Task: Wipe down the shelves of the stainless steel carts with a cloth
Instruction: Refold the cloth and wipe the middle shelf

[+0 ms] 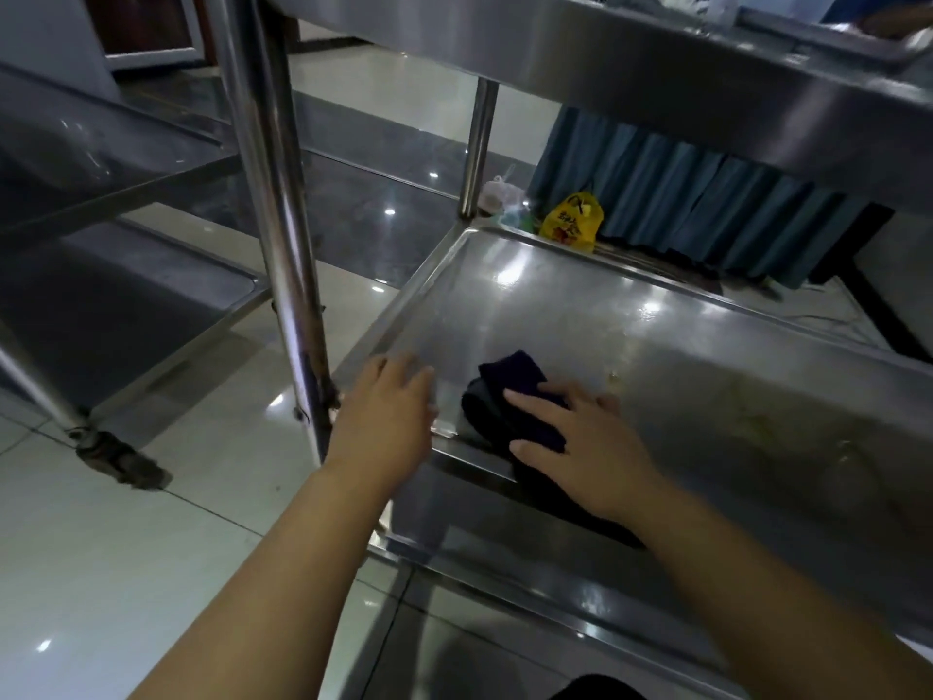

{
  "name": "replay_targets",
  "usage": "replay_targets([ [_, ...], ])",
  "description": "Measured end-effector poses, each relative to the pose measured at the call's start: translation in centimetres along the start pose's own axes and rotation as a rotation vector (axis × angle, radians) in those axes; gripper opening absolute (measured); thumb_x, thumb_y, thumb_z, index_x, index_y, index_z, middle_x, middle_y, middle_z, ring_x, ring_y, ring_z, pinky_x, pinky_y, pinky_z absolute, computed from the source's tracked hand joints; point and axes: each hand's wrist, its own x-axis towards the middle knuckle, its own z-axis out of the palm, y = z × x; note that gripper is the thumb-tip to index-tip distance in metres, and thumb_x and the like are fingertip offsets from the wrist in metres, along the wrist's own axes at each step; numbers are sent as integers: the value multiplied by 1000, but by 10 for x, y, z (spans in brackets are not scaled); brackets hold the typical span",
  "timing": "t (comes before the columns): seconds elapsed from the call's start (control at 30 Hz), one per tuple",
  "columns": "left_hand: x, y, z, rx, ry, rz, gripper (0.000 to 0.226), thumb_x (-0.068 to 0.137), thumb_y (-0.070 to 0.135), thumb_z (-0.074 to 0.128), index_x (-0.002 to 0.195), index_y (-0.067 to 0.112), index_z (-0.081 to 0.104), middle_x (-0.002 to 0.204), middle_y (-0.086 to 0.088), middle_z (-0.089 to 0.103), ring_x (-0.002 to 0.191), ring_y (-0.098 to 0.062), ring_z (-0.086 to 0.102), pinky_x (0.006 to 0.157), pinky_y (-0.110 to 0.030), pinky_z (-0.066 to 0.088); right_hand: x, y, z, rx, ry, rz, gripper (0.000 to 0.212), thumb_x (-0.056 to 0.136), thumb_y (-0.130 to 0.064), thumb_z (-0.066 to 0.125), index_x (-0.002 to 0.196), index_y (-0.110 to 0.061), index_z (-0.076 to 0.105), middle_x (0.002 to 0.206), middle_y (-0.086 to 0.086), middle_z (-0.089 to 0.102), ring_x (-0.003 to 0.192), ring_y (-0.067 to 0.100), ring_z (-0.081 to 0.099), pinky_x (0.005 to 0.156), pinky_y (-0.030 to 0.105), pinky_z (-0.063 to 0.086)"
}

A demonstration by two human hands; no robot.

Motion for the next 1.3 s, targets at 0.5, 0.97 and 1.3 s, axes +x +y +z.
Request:
replay_targets([
  [0.5,6,5,6,107,-133,-62,35,96,32,37,109,16,64,112,-6,60,99,-28,53,84,-35,40,29,19,9,22,6,123,62,80,-71,34,137,-61,12,152,-15,13,119,25,25,96,34,23],
  [0.97,-1,0,17,139,-121,-20,37,95,27,42,127,17,58,114,-21,57,101,-40,50,87,-42,36,-27,28,5,16,29,189,63,72,-73,32,133,-66,19,153,-15,19,124,25,27,89,25,19],
  [1.3,3,9,21,263,-200,-46,35,96,27,30,121,18,53,111,-15,52,103,-38,45,94,-46,31,-50,53,-5,-51,81,708,61,83,-67,37,138,-60,14,155,-13,14,127,34,20,96,44,30],
])
